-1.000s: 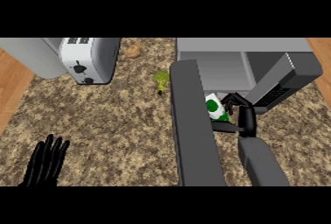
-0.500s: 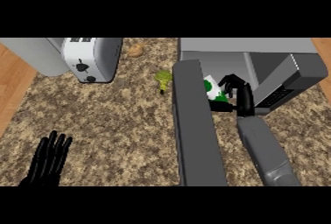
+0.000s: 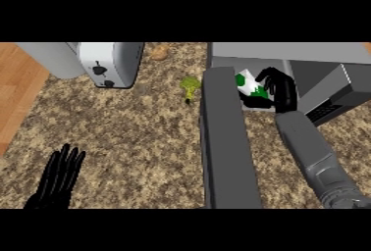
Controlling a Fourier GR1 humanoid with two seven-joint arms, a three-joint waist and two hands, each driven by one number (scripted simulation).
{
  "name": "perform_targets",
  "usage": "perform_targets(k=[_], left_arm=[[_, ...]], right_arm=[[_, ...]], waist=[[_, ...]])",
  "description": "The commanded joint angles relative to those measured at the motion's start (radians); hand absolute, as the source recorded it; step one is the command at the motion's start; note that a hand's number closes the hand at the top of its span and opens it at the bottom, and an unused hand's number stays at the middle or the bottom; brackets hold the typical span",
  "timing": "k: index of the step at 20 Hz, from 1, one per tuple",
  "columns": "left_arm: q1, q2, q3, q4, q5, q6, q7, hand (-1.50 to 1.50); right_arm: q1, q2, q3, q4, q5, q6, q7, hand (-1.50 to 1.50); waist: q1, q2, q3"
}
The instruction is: Pick up the milk, place it into the microwave and close the microwave
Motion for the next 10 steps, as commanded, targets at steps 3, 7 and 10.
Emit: perform_targets(k=[3,7,10], left_arm=[[-0.024,0.017,0.021,0.036,-0.049,0.019,-0.007,-1.5],[-0.024,0.027,-0.012,-0.007,-0.104,0.047,0.038,-1.5],[-0.038,0.028,-0.01,0.018,-0.099,0.033,0.031,-1.5]], right_arm=[[-0.044,-0.029,0.004,0.079,0.044,-0.149,0.01,1.5],[-0.094,-0.051,-0.006,0.108,0.052,-0.251,0.074,1.5],[-0.118,-0.069,0.009,0.129,0.075,-0.27,0.087,-1.5]], waist=[[0.019,0.012,0.001],[0.039,0.019,0.002],[0.057,0.028,0.002]])
